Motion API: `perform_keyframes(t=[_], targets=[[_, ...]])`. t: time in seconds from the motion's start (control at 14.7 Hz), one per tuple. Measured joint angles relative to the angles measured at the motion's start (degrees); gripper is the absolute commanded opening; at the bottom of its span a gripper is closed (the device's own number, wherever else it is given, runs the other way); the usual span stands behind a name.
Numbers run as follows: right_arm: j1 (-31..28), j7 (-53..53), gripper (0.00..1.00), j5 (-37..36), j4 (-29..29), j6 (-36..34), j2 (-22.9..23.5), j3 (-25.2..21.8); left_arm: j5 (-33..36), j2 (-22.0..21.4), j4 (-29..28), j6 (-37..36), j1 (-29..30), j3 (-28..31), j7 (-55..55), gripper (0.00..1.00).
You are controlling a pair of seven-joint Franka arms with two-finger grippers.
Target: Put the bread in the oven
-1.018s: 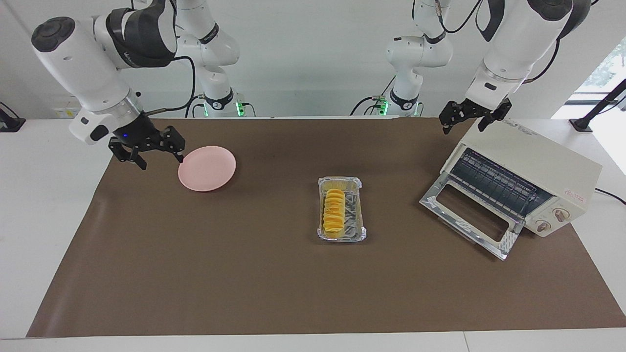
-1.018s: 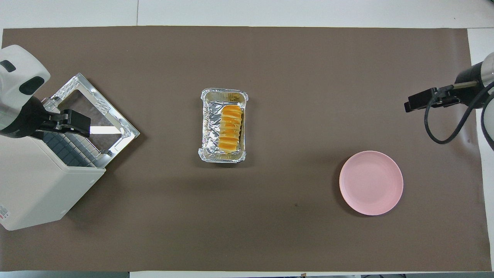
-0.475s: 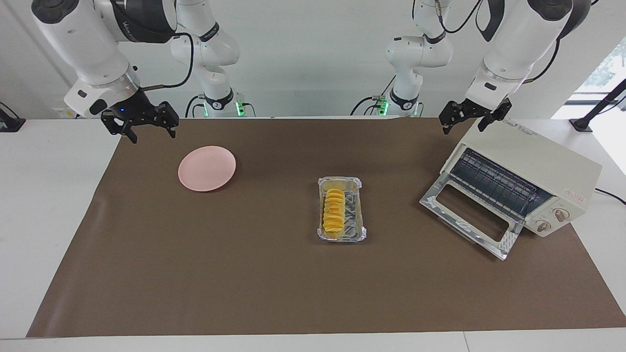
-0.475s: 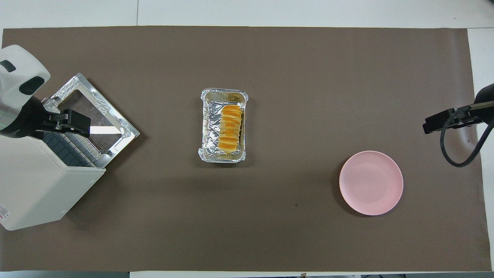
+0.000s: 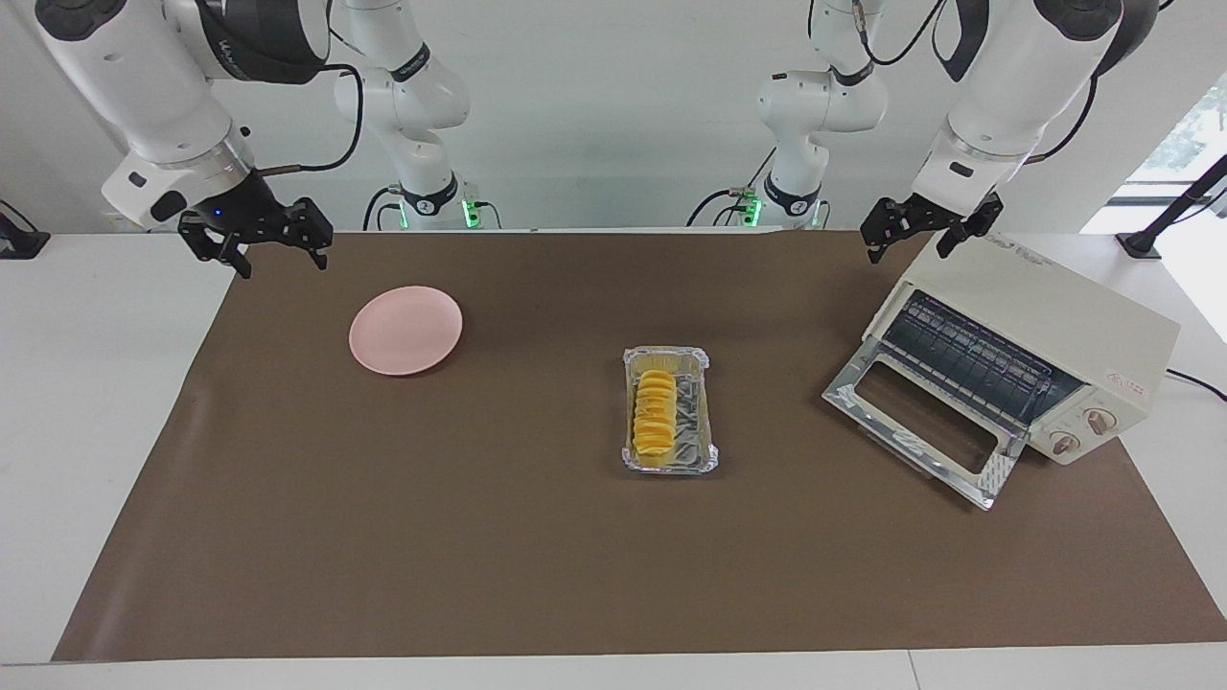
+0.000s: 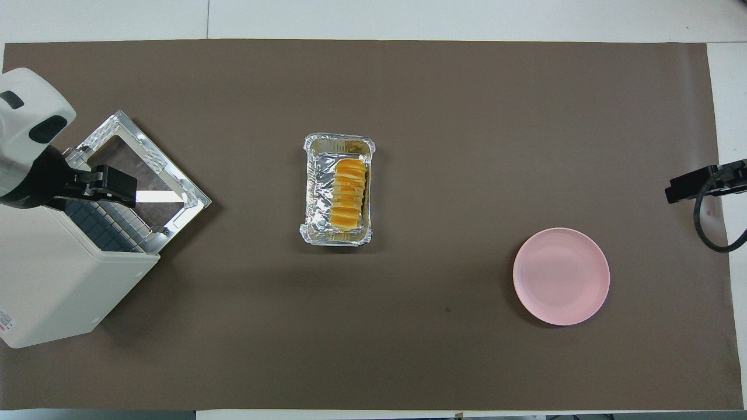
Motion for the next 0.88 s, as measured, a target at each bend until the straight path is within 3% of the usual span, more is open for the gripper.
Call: perform_keyframes(t=[0.88], targets=[[-0.61, 0.00, 1.00, -0.15, -0.31, 0.00, -1.01, -0.28, 0.00, 0.00, 0.00, 0.00, 0.00, 0.00, 0.00, 1.00]])
